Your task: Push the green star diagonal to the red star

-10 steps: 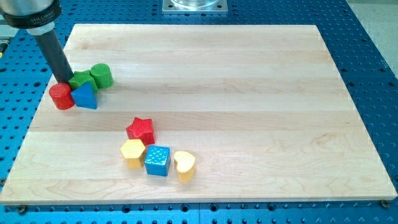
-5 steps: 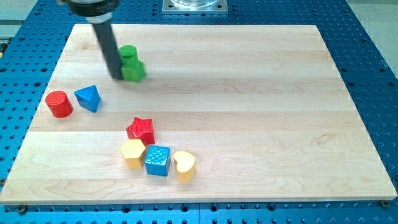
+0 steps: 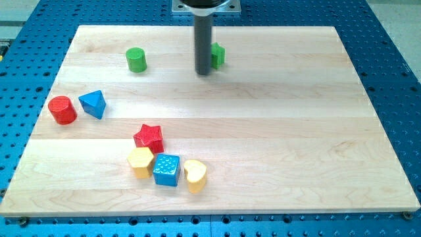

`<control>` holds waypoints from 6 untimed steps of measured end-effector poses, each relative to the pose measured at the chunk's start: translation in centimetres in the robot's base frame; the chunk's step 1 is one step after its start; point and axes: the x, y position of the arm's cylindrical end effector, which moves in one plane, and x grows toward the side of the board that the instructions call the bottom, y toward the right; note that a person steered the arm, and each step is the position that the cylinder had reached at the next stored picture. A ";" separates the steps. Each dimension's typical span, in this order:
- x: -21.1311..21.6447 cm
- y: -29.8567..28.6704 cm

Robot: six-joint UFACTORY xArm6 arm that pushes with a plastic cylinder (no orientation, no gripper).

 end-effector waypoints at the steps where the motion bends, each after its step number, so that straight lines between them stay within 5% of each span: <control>1: -1.8 0.9; 2: -4.3 5.9; 4: -5.9 3.8; 5: -5.9 11.8; 6: -8.5 7.0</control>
